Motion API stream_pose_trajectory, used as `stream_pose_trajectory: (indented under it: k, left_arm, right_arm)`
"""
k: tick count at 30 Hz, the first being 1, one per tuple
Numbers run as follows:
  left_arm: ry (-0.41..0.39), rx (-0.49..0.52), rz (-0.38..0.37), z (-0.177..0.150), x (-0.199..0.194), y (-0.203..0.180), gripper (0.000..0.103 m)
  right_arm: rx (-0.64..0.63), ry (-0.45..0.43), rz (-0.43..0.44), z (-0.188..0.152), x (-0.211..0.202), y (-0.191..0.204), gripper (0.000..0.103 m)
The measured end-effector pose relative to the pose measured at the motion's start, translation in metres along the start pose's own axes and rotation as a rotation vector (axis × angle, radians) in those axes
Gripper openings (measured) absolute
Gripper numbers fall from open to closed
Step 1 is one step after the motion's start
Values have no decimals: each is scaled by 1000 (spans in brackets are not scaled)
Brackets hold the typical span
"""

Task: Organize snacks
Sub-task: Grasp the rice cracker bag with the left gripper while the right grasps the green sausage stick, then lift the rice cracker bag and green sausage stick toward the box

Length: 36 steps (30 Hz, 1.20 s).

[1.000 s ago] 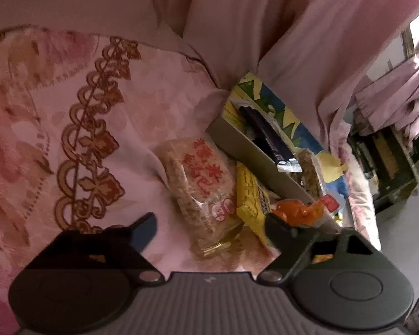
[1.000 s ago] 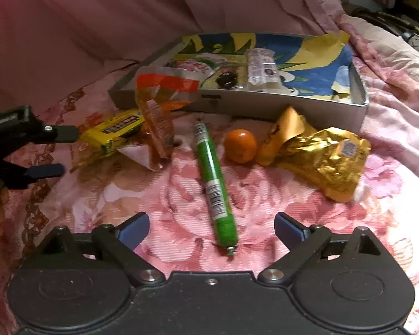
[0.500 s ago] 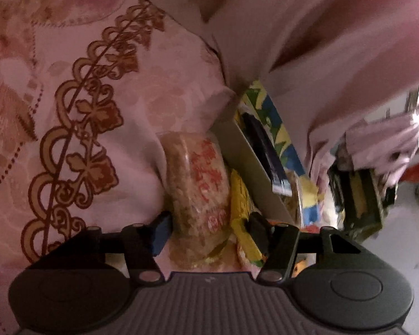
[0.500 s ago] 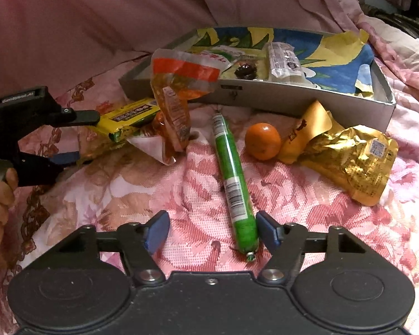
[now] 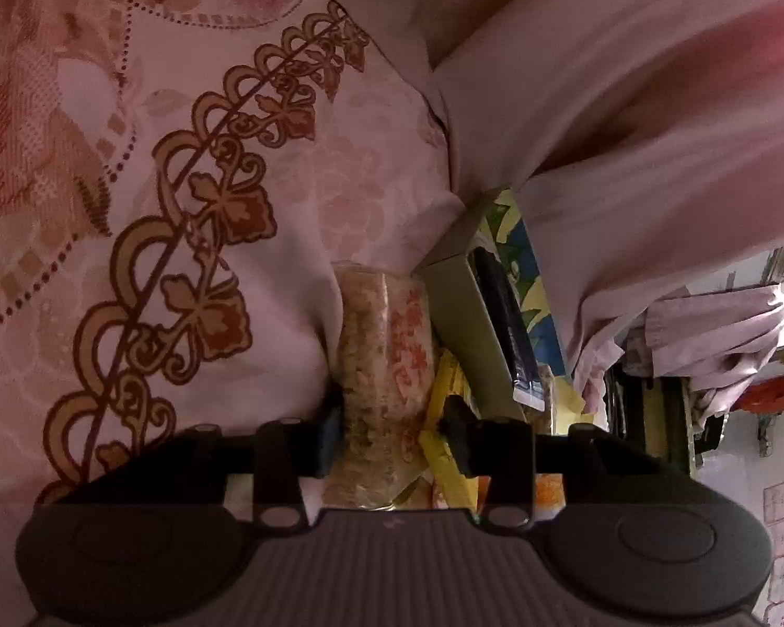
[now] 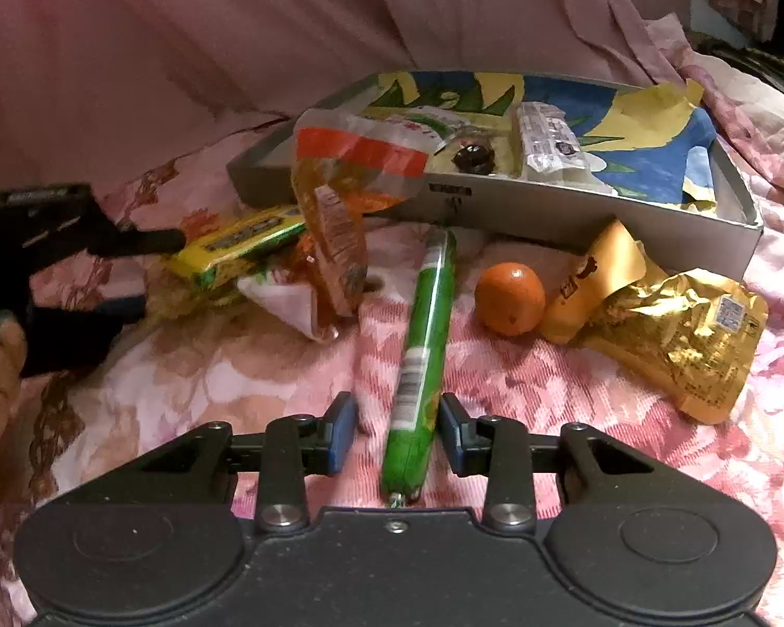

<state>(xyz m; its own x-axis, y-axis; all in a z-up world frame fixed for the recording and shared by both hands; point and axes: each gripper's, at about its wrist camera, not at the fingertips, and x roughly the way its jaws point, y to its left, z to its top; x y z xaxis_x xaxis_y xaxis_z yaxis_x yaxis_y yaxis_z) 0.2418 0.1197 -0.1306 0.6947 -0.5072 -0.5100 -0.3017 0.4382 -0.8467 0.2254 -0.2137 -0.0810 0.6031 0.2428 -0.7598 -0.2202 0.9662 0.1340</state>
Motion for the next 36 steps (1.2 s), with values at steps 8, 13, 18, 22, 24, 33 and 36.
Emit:
stream_pose_trajectory:
  k: [8, 13, 18, 22, 24, 33, 36]
  left_arm:
    - [1, 24, 12, -1, 4, -6, 41]
    - [-27, 97, 13, -6, -2, -20, 31]
    - [-31, 91, 9, -7, -6, -20, 29]
    - [2, 38, 12, -14, -14, -18, 28]
    - [19, 15, 17, -19, -18, -15, 27]
    - [60, -14, 72, -36, -46, -13, 27]
    - [77, 43, 118, -45, -60, -19, 26]
  right_arm:
    - [58, -11, -16, 5, 3, -4, 29]
    - [55, -11, -23, 5, 0, -1, 22]
    - [50, -9, -12, 3, -5, 3, 21]
    - [11, -3, -4, 0, -10, 16, 21]
    - [-9, 10, 10, -3, -13, 24, 21]
    - [-33, 100, 21, -21, -28, 44, 21]
    - [-36, 123, 20, -29, -35, 48, 21]
